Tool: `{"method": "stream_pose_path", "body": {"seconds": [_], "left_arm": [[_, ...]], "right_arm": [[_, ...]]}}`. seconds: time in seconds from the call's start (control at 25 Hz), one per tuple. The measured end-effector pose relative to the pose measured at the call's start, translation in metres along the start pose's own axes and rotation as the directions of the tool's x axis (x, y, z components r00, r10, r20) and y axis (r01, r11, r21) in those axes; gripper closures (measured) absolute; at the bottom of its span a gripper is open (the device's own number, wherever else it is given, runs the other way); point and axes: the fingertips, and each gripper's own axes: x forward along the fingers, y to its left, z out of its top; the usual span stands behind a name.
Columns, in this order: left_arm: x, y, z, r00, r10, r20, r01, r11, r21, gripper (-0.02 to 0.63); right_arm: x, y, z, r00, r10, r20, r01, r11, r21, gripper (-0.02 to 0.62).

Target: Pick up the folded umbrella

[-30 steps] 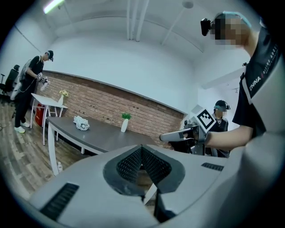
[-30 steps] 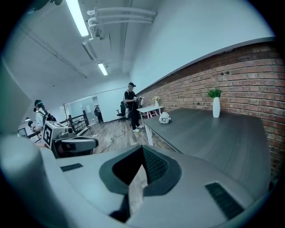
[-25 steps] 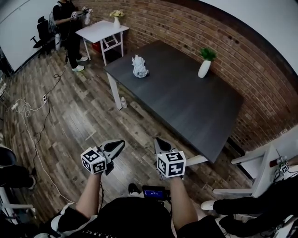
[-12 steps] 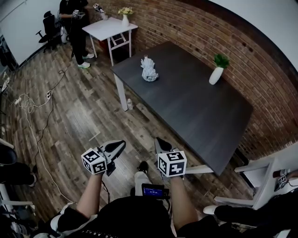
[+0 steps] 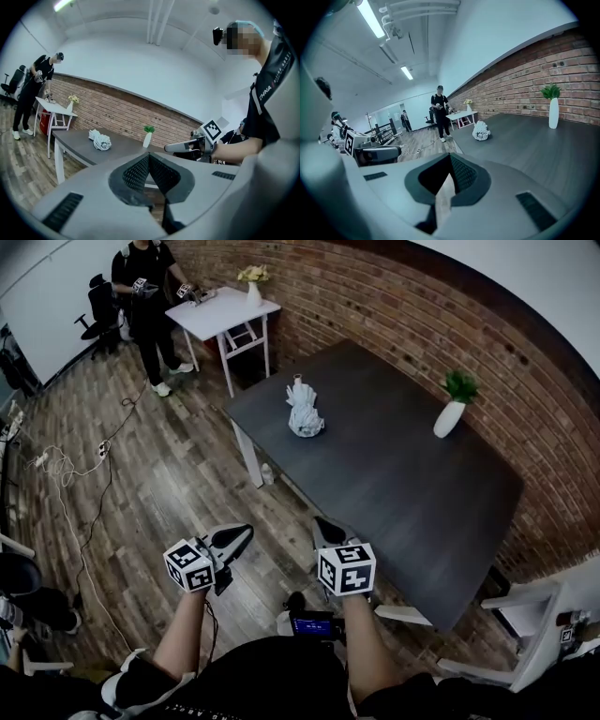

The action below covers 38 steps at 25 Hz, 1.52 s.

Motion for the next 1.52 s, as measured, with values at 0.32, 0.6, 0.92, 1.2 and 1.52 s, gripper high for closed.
{"method": "stream_pose_path", "body": {"seconds": [0.32,0.6,0.92,1.2,1.52], "left_arm": [[0.051,0.050,0.025,1.000,0.015,-0.002,-0.015,1.000,-0.002,0.603],[0.081,0.079,0.032,1.000,0.029,-0.005,-0.029,1.000,-0.007,0.603],[0.106,0.110,0.040,1.000,0.023,-0.005,-0.023,0.999,-0.026,0.603],[0.138,0.165,0.057,1.000,-0.029,-0.007,0.029,0.999,-0.034,0.603],[0.179,0.250,0.087,0.989,-0.139,-0.057,0.137,0.989,-0.049,0.603]], "right_arm": [[0.054,-0.042,0.046,1.000,0.027,-0.001,-0.027,0.999,-0.018,0.588],[0.084,-0.069,0.060,0.999,0.040,-0.011,-0.040,0.999,-0.016,0.588],[0.112,-0.090,0.071,0.999,0.034,-0.032,-0.034,0.999,-0.005,0.588],[0.154,-0.117,0.097,0.999,-0.022,-0.025,0.022,1.000,0.009,0.588],[0.221,-0.149,0.138,0.990,-0.139,-0.034,0.141,0.988,0.062,0.588]]}}
